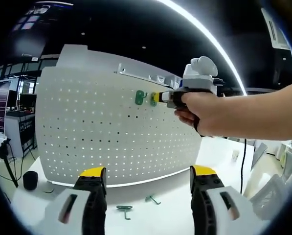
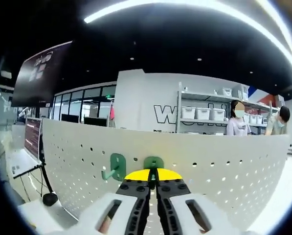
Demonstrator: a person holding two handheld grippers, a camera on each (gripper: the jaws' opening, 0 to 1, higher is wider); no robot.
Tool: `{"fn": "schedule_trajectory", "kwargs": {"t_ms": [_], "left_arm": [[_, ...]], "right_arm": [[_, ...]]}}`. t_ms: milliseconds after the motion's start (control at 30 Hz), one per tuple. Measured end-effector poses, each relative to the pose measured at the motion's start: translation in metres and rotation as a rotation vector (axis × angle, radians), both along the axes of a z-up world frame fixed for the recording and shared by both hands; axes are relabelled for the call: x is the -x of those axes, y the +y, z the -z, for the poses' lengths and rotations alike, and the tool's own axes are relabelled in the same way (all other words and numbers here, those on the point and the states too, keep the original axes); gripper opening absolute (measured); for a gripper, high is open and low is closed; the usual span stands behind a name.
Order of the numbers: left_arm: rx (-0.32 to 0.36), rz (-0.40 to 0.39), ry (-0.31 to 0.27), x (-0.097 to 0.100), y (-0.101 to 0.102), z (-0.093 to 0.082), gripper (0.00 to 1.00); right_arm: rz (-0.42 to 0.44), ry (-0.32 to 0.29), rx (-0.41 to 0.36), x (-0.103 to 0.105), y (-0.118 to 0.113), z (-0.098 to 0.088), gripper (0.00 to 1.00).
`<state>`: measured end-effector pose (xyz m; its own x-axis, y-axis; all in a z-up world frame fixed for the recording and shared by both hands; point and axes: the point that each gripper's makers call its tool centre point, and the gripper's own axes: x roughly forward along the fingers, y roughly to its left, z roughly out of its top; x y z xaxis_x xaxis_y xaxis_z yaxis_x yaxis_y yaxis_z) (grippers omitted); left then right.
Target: Insert the hook assembly into the mounting plate slot until the hook locks in place.
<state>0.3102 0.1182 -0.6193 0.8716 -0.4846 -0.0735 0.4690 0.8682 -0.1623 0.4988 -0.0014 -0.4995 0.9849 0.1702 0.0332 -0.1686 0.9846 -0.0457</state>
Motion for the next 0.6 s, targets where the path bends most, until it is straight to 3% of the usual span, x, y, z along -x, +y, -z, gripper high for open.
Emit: {"fn": "schedule_trajectory", "kwargs": {"t_ms": [100,167,233,367,600], "left_arm": [[0.004,0.000,-0.001,0.000,0.000,0.000,0.71],[0.003,0.003,0.002,0.001,-0.001,0.000,0.71],[0.002,0.001,0.000,0.001,-0.001,-0.001,0.72],[0.000,-0.006,0.001,0.001,0.001,0.000,0.72],[-0.001,-0.009,-0.002,0.000,0.003,-0.001,0.73]], "right_arm": [[0.008,0.012,-0.058,0.000,0.000,-0.001,0.01],[-0.010,0.015,-0.022,0.001,0.002,0.001,0.03],[-0.015,0.018,-0.043,0.002,0.000,0.002,0.05],[-0.029,0.009,-0.063,0.006,0.000,0.001,0.22],[-0.112,-0.004,-0.071,0.013,-0.001,0.006,0.38]]}}
